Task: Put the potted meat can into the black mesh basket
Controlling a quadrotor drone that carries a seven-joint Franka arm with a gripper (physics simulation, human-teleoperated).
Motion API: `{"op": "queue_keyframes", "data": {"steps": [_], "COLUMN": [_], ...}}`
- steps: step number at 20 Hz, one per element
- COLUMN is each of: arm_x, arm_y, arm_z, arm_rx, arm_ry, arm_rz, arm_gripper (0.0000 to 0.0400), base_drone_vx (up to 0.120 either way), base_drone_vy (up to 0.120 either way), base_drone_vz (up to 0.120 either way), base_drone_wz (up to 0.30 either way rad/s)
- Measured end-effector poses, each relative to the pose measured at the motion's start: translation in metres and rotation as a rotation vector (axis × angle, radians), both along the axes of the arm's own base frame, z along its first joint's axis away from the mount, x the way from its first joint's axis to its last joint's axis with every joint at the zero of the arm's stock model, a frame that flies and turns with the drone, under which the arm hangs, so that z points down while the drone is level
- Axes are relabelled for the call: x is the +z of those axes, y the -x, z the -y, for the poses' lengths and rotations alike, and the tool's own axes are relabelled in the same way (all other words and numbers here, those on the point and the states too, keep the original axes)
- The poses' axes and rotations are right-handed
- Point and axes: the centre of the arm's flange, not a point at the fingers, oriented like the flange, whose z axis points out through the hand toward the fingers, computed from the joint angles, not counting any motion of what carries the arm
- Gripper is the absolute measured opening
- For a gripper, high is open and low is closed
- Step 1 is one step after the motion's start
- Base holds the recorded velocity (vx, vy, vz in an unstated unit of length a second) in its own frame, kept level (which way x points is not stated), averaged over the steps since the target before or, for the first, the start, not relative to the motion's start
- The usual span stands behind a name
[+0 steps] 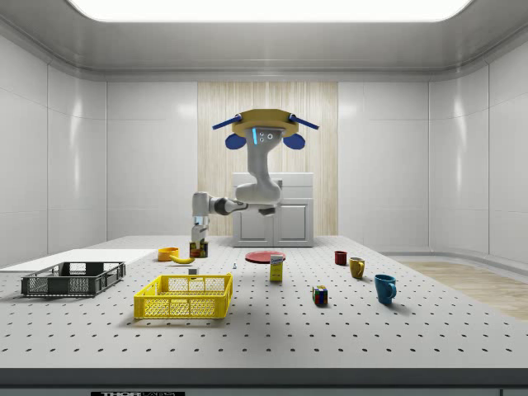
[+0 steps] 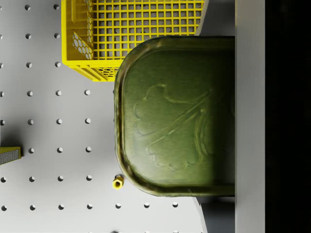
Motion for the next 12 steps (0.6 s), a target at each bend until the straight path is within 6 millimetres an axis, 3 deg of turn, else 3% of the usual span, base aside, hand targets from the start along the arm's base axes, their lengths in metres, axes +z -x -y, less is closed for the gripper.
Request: {"op": "queue_keyframes", "data": {"steps": [2,6,9,12], "arm_x": [0.0000,0.0000,0.0000,0.0000], "arm_y": [0.0000,0.0000,0.0000,0.0000], "arm_z": [0.0000,0.0000,0.0000,0.0000], "arm_rx": [0.000,0.000,0.000,0.000], "arm_ry": [0.000,0.000,0.000,0.000], "arm_rz": [0.000,0.000,0.000,0.000], "arm_gripper": [0.0285,0.0285,0.0285,0.0285], "base_drone_vx": [0.120,0.120,0.120,0.120], "base_drone_vy": [0.100,0.000,0.107,0.013], "base_drone_vz": [0.000,0.000,0.000,0.000], "base_drone_wz": [0.000,0.000,0.000,0.000]}}
